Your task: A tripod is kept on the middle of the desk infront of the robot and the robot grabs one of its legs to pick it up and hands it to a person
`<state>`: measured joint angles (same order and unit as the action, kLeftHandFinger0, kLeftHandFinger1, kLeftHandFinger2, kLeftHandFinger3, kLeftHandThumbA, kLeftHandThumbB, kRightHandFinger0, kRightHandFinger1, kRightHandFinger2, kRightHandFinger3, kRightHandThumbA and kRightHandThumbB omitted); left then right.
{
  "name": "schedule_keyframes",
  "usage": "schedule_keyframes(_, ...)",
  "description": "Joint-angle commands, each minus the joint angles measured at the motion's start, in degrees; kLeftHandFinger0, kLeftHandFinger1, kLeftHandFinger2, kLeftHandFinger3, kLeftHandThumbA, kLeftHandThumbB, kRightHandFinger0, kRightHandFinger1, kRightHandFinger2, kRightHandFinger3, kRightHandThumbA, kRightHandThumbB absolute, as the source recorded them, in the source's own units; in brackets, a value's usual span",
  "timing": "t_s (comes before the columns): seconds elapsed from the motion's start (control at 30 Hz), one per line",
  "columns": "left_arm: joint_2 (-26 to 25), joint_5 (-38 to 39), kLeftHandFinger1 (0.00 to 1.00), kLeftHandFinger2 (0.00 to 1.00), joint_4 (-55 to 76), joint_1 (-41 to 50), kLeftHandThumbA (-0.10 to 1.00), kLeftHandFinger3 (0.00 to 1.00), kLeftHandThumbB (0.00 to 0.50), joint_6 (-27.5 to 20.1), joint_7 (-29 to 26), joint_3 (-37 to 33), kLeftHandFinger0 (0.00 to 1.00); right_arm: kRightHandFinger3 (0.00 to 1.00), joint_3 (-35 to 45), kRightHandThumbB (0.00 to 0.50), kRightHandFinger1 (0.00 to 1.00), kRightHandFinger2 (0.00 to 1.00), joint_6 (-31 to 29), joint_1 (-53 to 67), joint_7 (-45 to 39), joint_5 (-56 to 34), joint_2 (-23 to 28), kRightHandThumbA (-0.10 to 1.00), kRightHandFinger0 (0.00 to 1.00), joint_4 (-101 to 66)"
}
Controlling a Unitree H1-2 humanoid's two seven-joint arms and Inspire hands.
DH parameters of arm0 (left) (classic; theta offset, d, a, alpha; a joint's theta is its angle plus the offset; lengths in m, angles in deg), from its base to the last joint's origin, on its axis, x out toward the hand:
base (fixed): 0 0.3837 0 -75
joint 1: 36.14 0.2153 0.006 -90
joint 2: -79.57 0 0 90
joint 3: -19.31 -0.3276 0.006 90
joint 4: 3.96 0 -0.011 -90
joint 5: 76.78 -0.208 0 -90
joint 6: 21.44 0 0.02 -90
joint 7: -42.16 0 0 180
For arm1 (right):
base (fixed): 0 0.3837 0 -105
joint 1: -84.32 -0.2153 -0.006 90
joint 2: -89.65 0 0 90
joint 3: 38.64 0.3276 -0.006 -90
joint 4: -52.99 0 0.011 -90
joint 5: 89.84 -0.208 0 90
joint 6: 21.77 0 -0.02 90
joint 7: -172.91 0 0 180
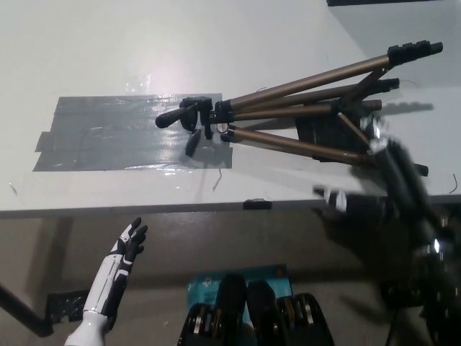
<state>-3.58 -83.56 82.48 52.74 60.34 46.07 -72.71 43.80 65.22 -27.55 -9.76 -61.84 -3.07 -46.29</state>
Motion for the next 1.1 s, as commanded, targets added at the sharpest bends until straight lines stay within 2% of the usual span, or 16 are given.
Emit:
schedule_keyframes(0.0, -0.63, -0.29, 1.00, 1.00, 2.53, 0.86, 1.00, 1.00, 0.114, -2.19, 0.09, -0.25, 1.00, 1.00, -0.71, 0.412, 1.00, 1.00, 7.30, -13.91, 4.53, 19.55, 3.04, 0.96, 1.00, 3.32)
schedule_keyframes(0.17, -0.77, -0.64, 1.00, 1.00, 2.77, 1.38, 1.00, 1.00, 0.113, -2.36, 0.02, -0.34, 1.00, 1.00, -3.65, 0.442, 1.00, 1.00, 10.20, -20.46, 4.33, 23.62, 4.24, 0.91, 1.00, 11.70)
schedule_keyframes(0.27, -0.83, -0.76, 1.00, 1.00, 2.95, 1.52, 1.00, 1.00, 0.114, -2.24, 0.15, -0.51, 1.00, 1.00, -5.43, 0.475, 1.00, 1.00, 11.01, -23.55, 5.54, 25.95, 4.85, 0.93, 1.00, 16.78)
schedule_keyframes(0.4, -0.80, -0.38, 1.00, 1.00, 2.70, 1.47, 1.00, 1.00, 0.126, -2.32, 0.24, -0.55, 1.00, 1.00, -7.91, 0.471, 1.00, 1.00, 12.03, -27.86, 6.68, 27.83, 5.17, 0.96, 1.00, 23.72)
schedule_keyframes(0.5, -0.92, -0.76, 1.00, 1.00, 3.07, 1.30, 1.00, 1.00, 0.128, -1.83, 0.10, -0.56, 1.00, 1.00, -9.57, 0.486, 1.00, 1.00, 13.08, -30.58, 6.50, 28.19, 5.13, 0.99, 1.00, 28.27)
schedule_keyframes(0.67, -1.14, -0.78, 1.00, 1.00, 2.84, 0.87, 1.00, 1.00, 0.123, -2.28, 0.20, -0.77, 1.00, 1.00, -11.81, 0.500, 1.00, 1.00, 14.08, -32.93, 6.92, 28.16, 5.02, 0.97, 1.00, 33.80)
schedule_keyframes(0.8, -1.24, -0.51, 1.00, 1.00, 2.86, 0.67, 1.00, 1.00, 0.116, -2.46, 0.27, -0.82, 1.00, 1.00, -13.21, 0.500, 1.00, 1.00, 14.49, -34.54, 7.58, 28.17, 4.35, 1.00, 1.00, 37.41)
schedule_keyframes(1.07, -1.46, -0.51, 1.00, 1.00, 2.76, 0.48, 1.00, 1.00, 0.121, -2.25, 0.43, -0.98, 1.00, 1.00, -15.95, 0.500, 1.00, 1.00, 14.39, -37.68, 8.50, 28.24, 4.02, 1.00, 1.00, 44.58)
